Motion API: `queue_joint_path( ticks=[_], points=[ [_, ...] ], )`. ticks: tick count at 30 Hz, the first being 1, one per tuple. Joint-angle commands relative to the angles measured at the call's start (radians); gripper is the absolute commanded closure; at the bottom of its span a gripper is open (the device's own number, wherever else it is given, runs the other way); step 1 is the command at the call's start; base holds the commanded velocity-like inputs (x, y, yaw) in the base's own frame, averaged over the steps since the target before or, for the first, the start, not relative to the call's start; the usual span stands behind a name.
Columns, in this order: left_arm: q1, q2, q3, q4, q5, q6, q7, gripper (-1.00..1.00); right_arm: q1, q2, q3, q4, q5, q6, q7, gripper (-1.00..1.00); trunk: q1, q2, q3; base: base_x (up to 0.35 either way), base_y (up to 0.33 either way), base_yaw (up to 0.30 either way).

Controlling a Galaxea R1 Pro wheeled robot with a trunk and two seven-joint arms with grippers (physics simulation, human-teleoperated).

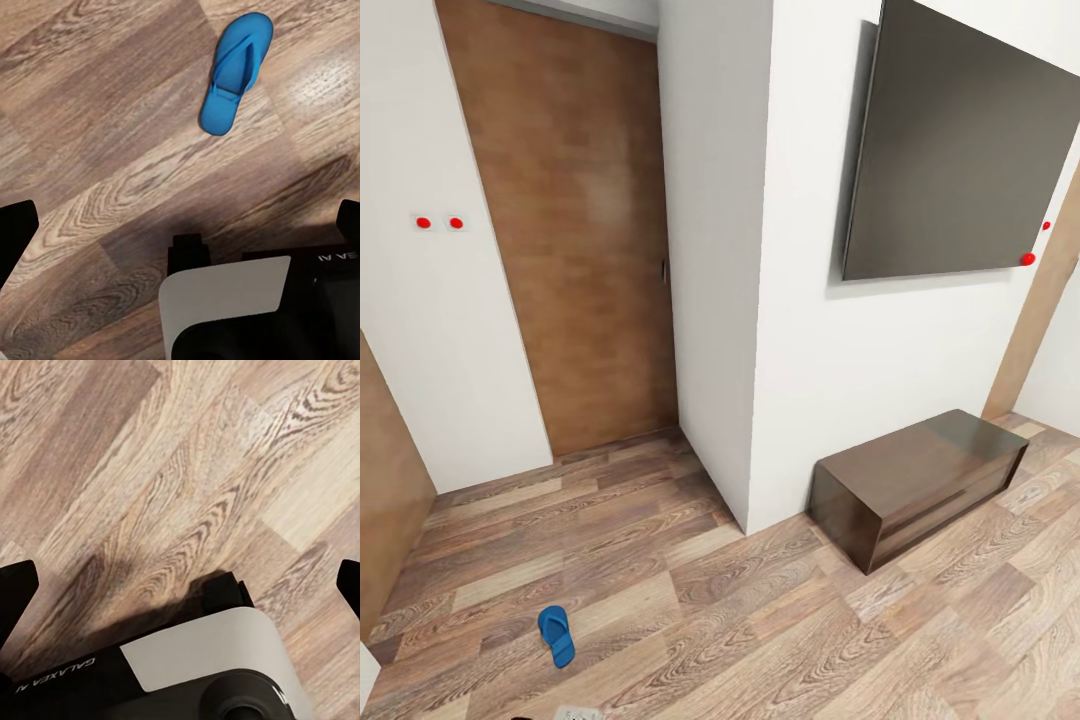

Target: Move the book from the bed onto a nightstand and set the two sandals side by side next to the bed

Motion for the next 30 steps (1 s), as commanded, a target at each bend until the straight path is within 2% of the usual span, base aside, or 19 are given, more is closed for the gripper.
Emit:
queue_joint_path(
  ticks=[1, 9, 17, 30],
  points=[
    [0.0, 0.001, -0.005, -0.004, 0.0, 0.006, -0.002, -1.0, 0.0, 0.0, -0.001, -0.003, -0.004, 0.007, -0.004, -1.0, 0.0, -0.001, -0.001, 0.0, 0.0, 0.0],
    [-0.004, 0.0, -0.006, -0.039, 0.002, 0.016, 0.0, -1.0, 0.0, 0.0, 0.003, -0.003, -0.009, 0.0, -0.005, -1.0, 0.0, -0.001, -0.001, 0.0, 0.0, 0.0],
    [-0.01, -0.028, -0.002, -0.05, -0.001, 0.011, 0.02, -1.0, 0.0, -0.001, -0.002, -0.004, -0.009, -0.005, -0.006, -1.0, 0.0, -0.001, -0.001, 0.0, 0.0, 0.0],
    [-0.011, -0.054, -0.001, -0.058, 0.0, 0.009, 0.039, -1.0, 0.0, -0.006, -0.008, -0.004, -0.009, -0.004, -0.008, -1.0, 0.0, -0.001, -0.001, 0.0, 0.0, 0.0]
  ],
)
